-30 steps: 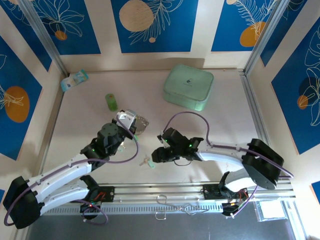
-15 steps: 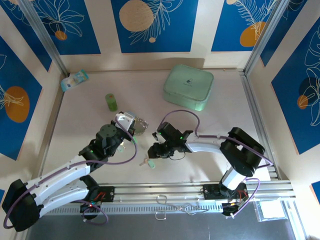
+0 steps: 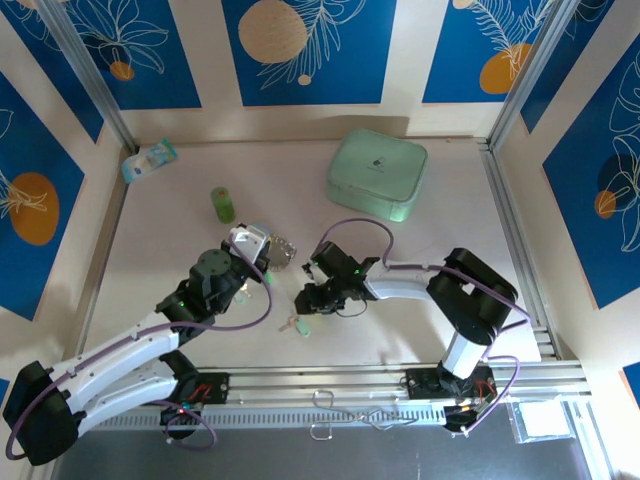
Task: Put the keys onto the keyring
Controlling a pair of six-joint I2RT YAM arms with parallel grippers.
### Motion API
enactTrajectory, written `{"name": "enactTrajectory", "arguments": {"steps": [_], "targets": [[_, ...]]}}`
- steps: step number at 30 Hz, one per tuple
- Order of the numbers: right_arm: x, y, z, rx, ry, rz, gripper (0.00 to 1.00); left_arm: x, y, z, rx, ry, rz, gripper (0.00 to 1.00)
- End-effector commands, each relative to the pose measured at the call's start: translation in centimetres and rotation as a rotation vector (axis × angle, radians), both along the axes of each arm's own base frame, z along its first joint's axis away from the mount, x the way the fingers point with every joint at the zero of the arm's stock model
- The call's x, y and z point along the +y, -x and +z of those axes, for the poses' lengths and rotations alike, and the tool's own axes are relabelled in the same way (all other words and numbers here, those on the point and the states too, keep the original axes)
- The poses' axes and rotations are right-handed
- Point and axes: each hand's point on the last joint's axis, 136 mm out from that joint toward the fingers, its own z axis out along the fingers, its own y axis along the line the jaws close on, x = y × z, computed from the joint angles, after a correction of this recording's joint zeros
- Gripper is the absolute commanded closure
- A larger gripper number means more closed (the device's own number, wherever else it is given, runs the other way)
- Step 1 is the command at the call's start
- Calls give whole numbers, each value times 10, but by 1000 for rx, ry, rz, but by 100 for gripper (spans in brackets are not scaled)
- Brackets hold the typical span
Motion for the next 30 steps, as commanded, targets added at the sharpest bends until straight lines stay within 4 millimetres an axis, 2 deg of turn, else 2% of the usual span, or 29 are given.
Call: {"name": "enactTrajectory", "arguments": {"steps": [1,23,30], "targets": [[8,1,5,14,-24,37,69,1,-1,10,-32,10,-6,100],[13,9,-7,36,33,70,73,3,-1,10,-40,1,1,100],[11,9,-9,14,66,66,70,3,-1,9,-38,1,-1,100]]}}
